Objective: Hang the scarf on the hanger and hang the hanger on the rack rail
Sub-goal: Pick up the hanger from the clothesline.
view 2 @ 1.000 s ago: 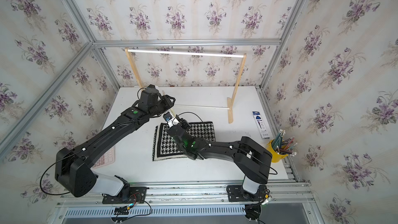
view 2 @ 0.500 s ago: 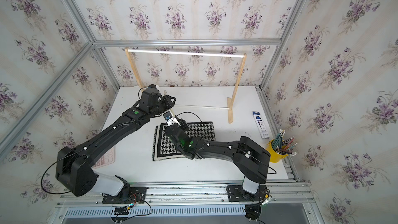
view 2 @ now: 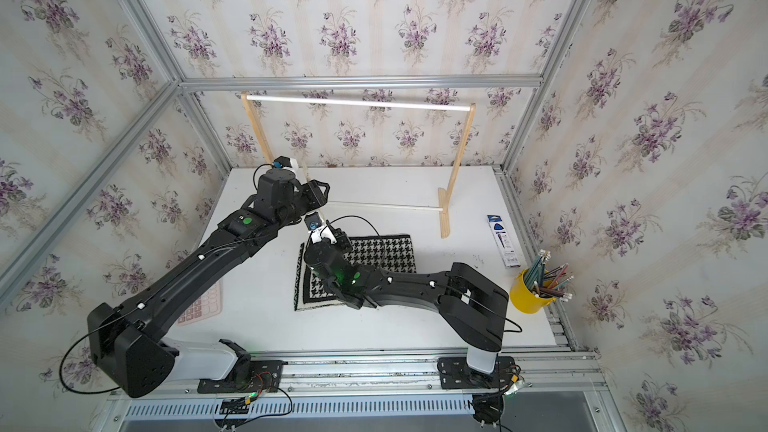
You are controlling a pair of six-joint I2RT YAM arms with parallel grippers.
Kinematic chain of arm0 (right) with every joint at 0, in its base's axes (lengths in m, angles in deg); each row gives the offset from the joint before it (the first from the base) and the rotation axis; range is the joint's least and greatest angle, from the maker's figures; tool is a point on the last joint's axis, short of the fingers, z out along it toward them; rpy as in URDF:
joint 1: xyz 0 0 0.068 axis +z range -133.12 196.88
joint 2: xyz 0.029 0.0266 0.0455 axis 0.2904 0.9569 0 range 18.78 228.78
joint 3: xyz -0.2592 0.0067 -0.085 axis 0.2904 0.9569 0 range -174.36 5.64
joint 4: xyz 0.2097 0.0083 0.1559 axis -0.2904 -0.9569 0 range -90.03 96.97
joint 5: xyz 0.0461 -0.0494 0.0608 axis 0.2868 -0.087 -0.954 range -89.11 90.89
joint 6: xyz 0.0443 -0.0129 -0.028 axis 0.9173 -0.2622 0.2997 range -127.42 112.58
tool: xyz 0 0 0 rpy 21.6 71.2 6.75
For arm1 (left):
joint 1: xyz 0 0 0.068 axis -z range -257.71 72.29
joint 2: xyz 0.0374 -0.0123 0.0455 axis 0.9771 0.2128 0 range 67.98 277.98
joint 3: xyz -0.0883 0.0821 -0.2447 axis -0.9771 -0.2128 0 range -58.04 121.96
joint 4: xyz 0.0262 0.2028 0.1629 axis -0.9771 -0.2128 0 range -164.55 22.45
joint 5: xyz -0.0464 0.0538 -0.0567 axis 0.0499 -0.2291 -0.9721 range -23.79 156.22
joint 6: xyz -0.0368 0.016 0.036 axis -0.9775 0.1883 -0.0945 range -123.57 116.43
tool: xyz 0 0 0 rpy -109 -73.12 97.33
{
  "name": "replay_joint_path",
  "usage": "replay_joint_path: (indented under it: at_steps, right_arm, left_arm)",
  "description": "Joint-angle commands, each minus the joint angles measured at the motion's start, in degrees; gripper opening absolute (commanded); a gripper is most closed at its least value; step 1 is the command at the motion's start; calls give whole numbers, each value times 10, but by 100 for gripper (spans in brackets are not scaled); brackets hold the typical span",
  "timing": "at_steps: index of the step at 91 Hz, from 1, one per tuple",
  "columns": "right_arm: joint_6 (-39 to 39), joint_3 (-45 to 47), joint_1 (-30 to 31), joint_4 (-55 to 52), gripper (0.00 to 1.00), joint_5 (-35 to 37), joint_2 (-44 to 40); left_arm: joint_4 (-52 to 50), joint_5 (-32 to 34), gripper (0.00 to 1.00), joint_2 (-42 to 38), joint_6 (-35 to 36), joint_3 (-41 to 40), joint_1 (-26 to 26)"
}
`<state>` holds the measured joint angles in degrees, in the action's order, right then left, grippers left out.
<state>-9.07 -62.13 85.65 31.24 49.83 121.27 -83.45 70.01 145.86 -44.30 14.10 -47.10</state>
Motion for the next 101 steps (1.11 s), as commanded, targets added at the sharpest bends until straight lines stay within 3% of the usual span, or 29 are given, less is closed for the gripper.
replay_joint_path:
  at_steps: [1, 23, 26, 34, 37, 66, 69, 80, 85, 90, 101]
  right_arm:
    - [-18, -6, 2, -21, 0, -38, 6]
    - [-6, -8, 2, -32, 0, -45, 10]
    - [-6, -7, 2, -33, 0, -45, 9]
    - [-5, -8, 2, -33, 0, -46, 9]
    - [-5, -8, 2, -34, 0, -46, 10]
    - [-5, -7, 2, -48, 1, -65, 7]
    - [-3, -8, 2, -54, 12, -70, 6]
    - [-1, -10, 3, -79, 69, -86, -2]
    - [1, -9, 3, -90, 87, -89, -9]
    - [6, -4, 2, -99, 95, -91, -17]
    - [14, 24, 3, -100, 97, -87, -44]
  left_arm:
    - [27, -15, 55, -10, 34, 2, 3]
    - [28, -23, 52, 14, 39, 11, 3]
    - [29, -22, 46, 19, 38, 13, 3]
    - [38, -26, 8, 27, 34, 13, 3]
    - [40, -26, 0, 28, 32, 12, 3]
    - [52, -23, 0, 21, 37, 3, 3]
    - [52, -24, 0, 20, 39, 3, 3]
    - [56, -25, 0, 17, 41, -1, 3]
    - [57, -28, 0, 15, 41, -2, 3]
    - [58, -30, 0, 14, 41, -3, 4]
    - [61, -33, 0, 10, 40, -6, 4]
